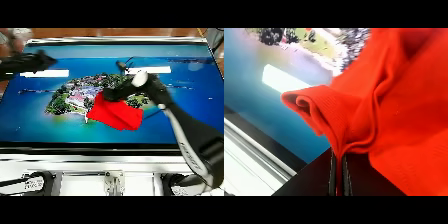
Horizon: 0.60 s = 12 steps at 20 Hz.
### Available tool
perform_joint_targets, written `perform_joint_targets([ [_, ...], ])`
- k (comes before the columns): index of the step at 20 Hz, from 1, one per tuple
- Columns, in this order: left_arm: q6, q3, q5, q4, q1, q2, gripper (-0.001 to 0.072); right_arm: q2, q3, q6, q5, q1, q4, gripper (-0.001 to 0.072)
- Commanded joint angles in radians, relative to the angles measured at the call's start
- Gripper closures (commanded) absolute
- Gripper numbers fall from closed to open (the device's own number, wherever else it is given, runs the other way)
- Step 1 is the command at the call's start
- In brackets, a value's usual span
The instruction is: Fold the shirts.
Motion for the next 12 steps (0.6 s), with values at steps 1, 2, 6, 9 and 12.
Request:
perform_joint_targets([
  [1, 0.042, 0.001, -0.286, 0.025, 0.2, 0.126, 0.0666, -0.187, 0.0, -0.007, -0.15, 0.079, 0.222, 0.0609],
  [2, 0.051, 0.001, -0.317, 0.025, 0.222, 0.143, 0.0666, -0.212, 0.0, -0.029, -0.149, 0.075, 0.29, 0.038],
  [6, 0.05, 0.0, -0.334, 0.025, 0.219, 0.163, 0.0666, -0.178, 0.0, -0.087, -0.017, -0.028, 0.296, 0.0067],
  [9, 0.052, -0.01, -0.333, 0.025, 0.192, 0.163, 0.0666, -0.086, 0.0, -0.087, 0.241, -0.169, 0.082, 0.0067],
  [12, 0.073, -0.028, -0.335, 0.025, 0.174, 0.163, 0.0666, -0.027, 0.0, -0.072, 0.529, -0.313, -0.246, 0.0067],
])
